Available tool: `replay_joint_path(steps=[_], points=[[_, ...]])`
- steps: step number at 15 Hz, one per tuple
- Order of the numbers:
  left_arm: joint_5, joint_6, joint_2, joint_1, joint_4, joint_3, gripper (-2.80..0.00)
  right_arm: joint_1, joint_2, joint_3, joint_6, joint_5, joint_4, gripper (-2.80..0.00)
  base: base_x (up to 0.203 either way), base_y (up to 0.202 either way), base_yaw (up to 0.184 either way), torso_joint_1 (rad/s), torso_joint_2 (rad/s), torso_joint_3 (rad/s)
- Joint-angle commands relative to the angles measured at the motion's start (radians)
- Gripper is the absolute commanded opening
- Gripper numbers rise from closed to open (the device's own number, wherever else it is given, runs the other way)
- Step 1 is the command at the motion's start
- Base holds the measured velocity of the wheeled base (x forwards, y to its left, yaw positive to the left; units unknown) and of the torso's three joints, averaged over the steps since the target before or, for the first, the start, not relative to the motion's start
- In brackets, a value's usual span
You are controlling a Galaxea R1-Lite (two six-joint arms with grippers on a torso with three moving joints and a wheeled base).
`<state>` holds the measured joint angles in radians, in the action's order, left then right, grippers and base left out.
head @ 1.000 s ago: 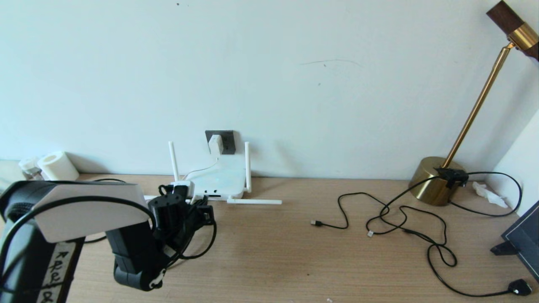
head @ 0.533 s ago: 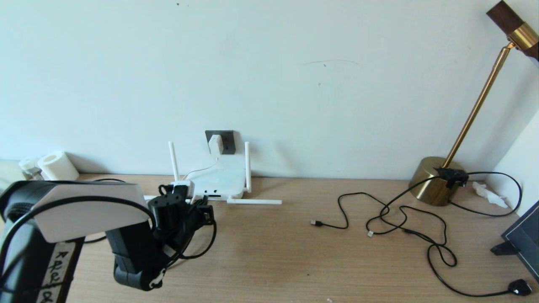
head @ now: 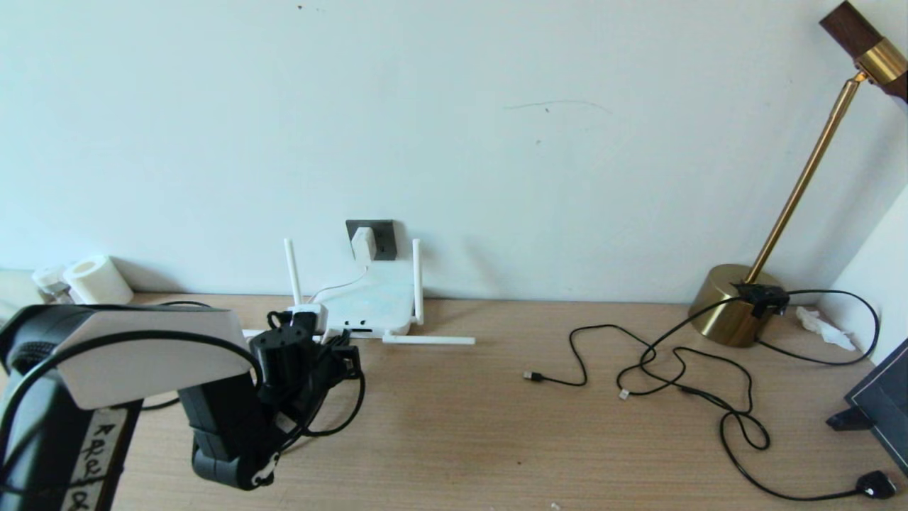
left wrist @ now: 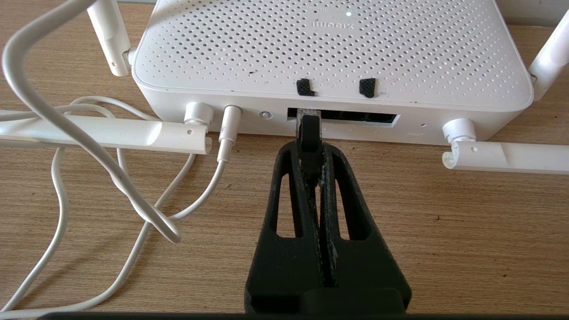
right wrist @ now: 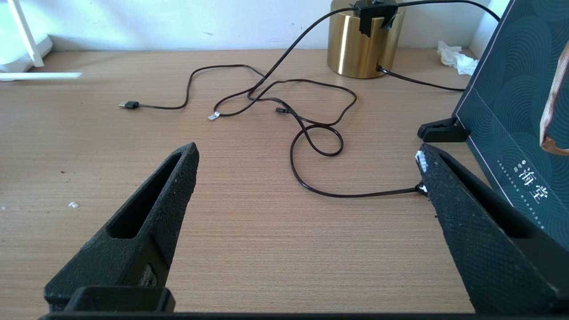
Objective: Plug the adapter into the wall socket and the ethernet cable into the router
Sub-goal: Plug cable into router interface
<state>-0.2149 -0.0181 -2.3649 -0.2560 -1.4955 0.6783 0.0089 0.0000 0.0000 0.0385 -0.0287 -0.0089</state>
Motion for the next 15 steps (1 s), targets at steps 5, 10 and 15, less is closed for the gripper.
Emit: replay_joint_path(steps=[5, 10, 15], points=[[0.000, 0.000, -0.002, 0.000, -0.009, 0.003, -2.80, 0.000, 0.002, 0.000, 0.000, 0.000, 0.000, 0.00, 0.000, 0.000, 0.000, 0.000, 0.00, 0.000], [0.000, 0.000, -0.004, 0.003, -0.009, 0.001, -2.80, 0.000, 0.002, 0.000, 0.000, 0.000, 0.000, 0.00, 0.000, 0.000, 0.000, 0.000, 0.00, 0.000], [-0.001, 0.000, -0.002, 0.003, -0.009, 0.000, -2.80, 0.000, 0.002, 0.000, 0.000, 0.000, 0.000, 0.00, 0.000, 0.000, 0.000, 0.000, 0.00, 0.000]])
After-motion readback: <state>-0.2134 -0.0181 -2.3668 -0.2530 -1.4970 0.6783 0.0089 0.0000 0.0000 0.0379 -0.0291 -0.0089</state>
